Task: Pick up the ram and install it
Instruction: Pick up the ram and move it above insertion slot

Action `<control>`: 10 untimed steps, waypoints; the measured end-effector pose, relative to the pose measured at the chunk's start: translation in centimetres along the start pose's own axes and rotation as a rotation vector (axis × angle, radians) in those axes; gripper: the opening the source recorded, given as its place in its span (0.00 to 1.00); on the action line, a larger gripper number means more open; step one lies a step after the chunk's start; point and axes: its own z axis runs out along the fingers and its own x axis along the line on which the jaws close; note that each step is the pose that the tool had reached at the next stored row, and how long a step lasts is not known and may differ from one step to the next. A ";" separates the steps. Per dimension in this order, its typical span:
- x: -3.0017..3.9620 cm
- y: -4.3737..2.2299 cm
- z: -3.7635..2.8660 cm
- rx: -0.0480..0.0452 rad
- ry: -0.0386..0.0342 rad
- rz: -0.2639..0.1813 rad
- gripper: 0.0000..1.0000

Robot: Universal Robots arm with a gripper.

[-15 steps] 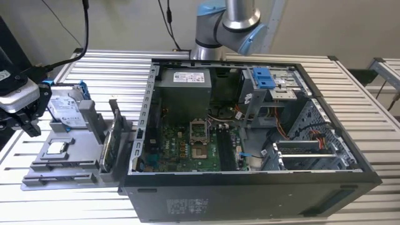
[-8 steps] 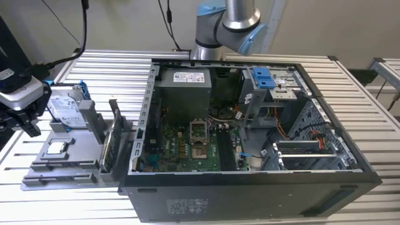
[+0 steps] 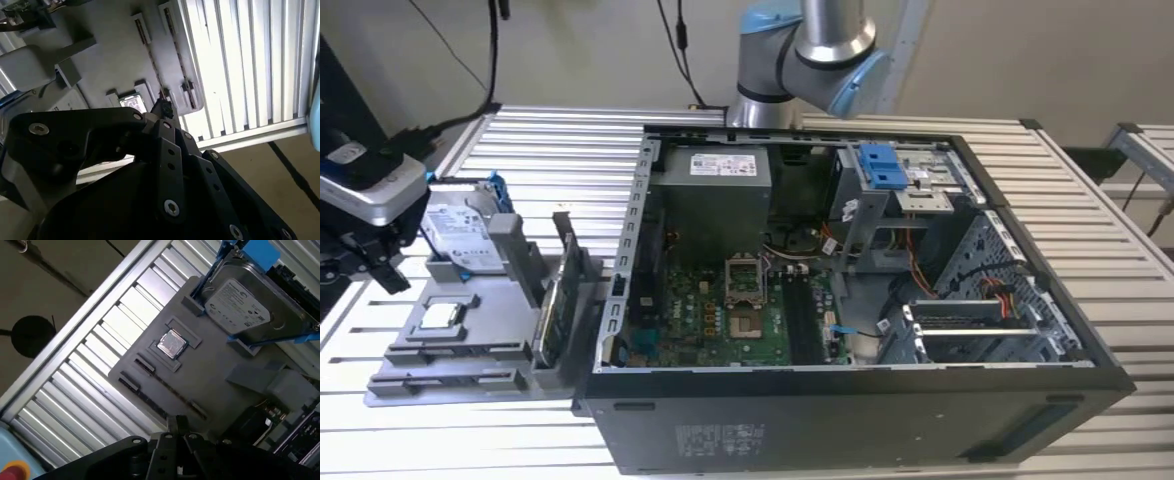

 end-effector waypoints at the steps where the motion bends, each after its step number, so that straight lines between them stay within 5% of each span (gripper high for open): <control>1: 0.00 0.00 0.02 -0.0006 0.0006 -0.018 0.11; 10: 0.01 0.00 0.19 -0.0065 0.0041 -0.181 0.11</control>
